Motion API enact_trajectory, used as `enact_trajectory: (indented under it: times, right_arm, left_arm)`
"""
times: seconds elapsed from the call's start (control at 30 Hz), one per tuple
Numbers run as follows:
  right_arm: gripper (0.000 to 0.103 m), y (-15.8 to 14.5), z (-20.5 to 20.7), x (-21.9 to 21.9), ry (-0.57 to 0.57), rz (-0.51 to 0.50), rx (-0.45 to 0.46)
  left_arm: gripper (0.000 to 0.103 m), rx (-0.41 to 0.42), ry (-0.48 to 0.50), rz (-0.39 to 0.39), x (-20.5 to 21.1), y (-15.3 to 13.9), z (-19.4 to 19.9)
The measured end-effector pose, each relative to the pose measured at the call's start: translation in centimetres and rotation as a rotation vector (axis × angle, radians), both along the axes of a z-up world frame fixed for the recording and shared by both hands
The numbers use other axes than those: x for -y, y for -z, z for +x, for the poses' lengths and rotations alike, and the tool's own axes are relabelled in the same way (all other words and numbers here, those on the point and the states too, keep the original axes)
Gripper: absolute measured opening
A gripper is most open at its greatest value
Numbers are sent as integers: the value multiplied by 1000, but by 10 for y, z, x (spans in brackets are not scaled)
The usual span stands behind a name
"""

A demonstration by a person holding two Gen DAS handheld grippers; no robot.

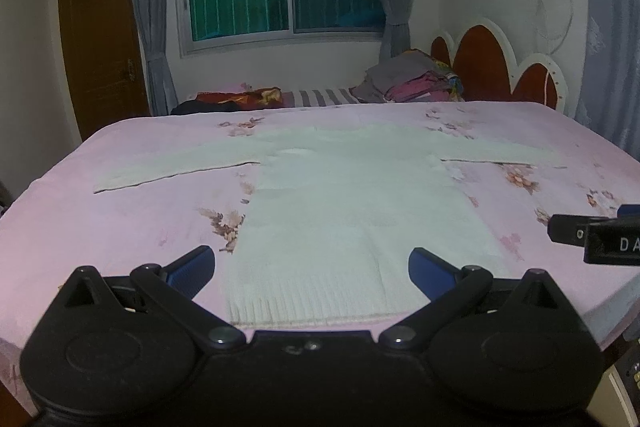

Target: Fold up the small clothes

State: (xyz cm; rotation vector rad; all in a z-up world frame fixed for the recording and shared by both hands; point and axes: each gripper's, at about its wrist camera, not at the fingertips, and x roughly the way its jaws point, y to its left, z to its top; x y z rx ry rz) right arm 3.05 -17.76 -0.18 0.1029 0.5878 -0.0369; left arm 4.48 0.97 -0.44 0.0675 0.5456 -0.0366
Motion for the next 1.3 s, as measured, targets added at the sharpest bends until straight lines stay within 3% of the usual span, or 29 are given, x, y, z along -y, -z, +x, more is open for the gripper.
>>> enact_trajectory:
  times: [0.2,0.3,0.37,0.7,0.8,0.9,1.0,1.17,1.3]
  right_arm:
    - [103,5,43,-5,19,-17,-5]
    - [103,6,73,-9,38,-29,-8]
    - [103,6,85,-8,51,-33,-9]
    - [103,0,150,-19,128,-78,-18]
    - [103,3,167,-22,146,-102,-34]
    - [103,6,175,-21,160,-117,-43]
    - [103,10,184,-15,184,-135,-55]
    - [103,12,193,4,218,-143,-59]
    - [103,15,207,32,216,-80,-42]
  left_arm:
    - [103,-13,24,-38,-11,2,47]
    - [103,-21,69,-145,-26,1,73]
    - [103,-31,72,-176,-32,1,92]
    - [103,-23,113,-185,-58,3,154]
    - [103,-59,129,-188,-61,7,167]
    - [103,-91,162,-239,-64,13,178]
    - [103,-108,152,-278,-64,18,187]
    - [102,-109,181,-253,-50,24,204]
    - [102,-121,177,-266,-40,28,224]
